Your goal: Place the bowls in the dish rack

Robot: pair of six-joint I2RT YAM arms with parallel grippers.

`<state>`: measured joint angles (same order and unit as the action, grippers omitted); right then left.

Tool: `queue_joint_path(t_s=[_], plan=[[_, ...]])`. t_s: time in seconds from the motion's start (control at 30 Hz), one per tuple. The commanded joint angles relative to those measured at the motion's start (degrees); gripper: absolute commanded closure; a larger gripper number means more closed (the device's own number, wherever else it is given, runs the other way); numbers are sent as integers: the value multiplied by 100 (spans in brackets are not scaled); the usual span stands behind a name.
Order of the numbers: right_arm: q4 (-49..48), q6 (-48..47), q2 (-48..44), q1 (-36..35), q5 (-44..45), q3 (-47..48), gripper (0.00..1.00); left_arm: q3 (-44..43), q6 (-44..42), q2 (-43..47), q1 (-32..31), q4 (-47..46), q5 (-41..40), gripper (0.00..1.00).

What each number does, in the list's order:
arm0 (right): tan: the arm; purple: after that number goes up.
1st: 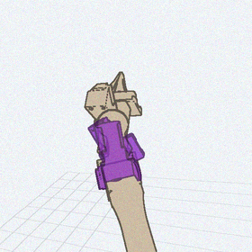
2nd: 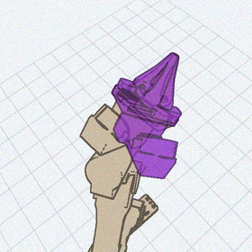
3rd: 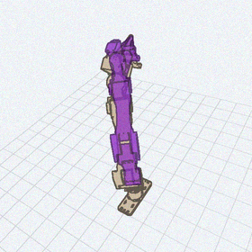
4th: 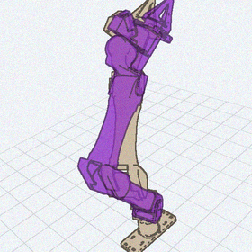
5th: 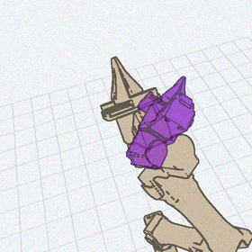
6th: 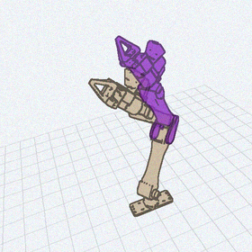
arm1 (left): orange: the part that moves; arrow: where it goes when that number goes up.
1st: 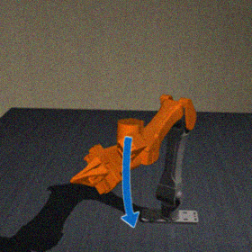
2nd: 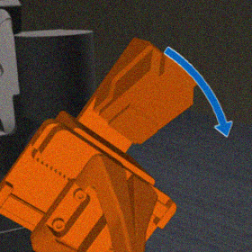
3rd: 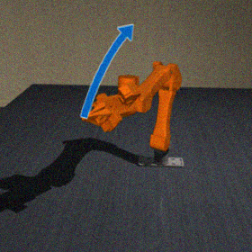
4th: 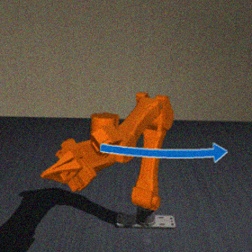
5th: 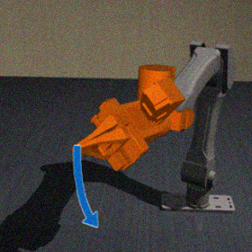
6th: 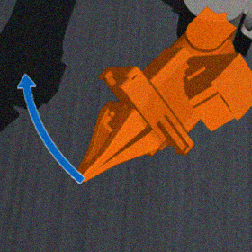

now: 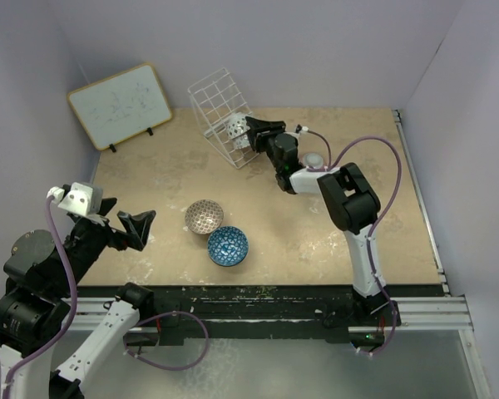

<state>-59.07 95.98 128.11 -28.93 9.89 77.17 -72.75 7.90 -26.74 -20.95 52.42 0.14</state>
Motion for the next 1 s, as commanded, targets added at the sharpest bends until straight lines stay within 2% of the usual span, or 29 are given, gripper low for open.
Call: queue_joint_path(t_s=[0.0, 0.3, 0.6, 0.97], plan=[[1196, 172, -357, -8, -146, 231, 50, -125, 41, 33, 37, -111, -50, 1], [1817, 169, -600, 10, -152, 250, 50, -121, 59, 61, 30, -91, -58, 1], [1677, 8, -525, 54, -287, 376, 50, -99, 46, 62, 30, -96, -62, 1], [2060, -350, -1120, 54, 66, 223, 50, -64, 70, 46, 34, -165, -36, 1]])
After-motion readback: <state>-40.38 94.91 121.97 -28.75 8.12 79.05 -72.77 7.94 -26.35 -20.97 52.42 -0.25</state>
